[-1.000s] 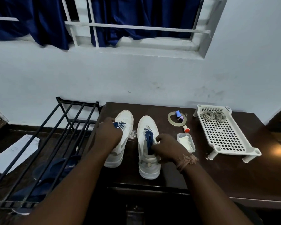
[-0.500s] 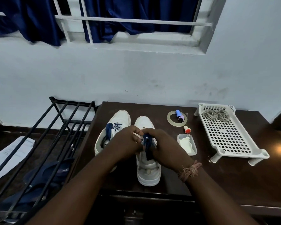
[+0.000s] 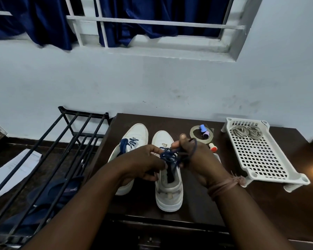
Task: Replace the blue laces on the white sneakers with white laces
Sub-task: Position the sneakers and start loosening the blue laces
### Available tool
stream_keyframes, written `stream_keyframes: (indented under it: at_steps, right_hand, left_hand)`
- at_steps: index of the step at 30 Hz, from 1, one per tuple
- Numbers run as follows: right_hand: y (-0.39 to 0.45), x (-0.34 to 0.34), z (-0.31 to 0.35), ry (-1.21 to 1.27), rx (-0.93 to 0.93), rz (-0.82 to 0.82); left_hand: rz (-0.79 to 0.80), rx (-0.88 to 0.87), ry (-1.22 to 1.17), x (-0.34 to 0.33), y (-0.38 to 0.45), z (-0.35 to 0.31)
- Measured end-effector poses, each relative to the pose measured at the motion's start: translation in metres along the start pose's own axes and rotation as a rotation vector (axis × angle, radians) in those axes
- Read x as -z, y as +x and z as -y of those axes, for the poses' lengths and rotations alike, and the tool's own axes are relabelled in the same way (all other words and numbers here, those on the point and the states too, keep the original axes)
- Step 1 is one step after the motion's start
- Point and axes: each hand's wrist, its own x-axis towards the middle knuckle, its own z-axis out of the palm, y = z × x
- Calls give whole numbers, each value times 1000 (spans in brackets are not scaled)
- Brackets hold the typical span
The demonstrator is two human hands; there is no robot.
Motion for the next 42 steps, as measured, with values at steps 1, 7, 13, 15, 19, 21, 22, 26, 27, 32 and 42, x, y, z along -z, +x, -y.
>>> stream_keyframes:
  at_steps: [1,7,13,15,19,21,22,26,27,32,42]
  right_hand:
    - [1,0,3,151,-5,-18]
    - [2,13,24,549,165,-23]
    - [-6,34,10,-431,184,-76]
    - [-10,42,8,-624,200,-91]
    - [-12,49,7,-830,121,-6]
    - [-19,44,13,-666,25,82]
    - [-24,36,15,-487,-52,146]
    - [-28,8,-3,-569,1,51]
    - [-26,3,-10,-648,50,1]
    - [-23,-8,-21,-696,50,-82]
    - [-27,-14,-23,-787,107,-166]
  left_hand:
    - [2,-15,20,0,1,1]
    - [-151,-68,19,-6,12,5]
    - [-315,-205,-263,-11,14,1]
    - [-391,-272,-255,-9,16,2]
    - [-529,-449,28,0,18,-1]
    - [-595,-553,197,1,16,-6]
    - [-591,-580,148,0,13,-9]
    - [-453,-600,-412,-1,5,-25]
    - [-391,-622,-555,2,3,-30]
    - [-74,-734,-1179,34,-4,-38]
    - [-323,-354,936,9,3,-15]
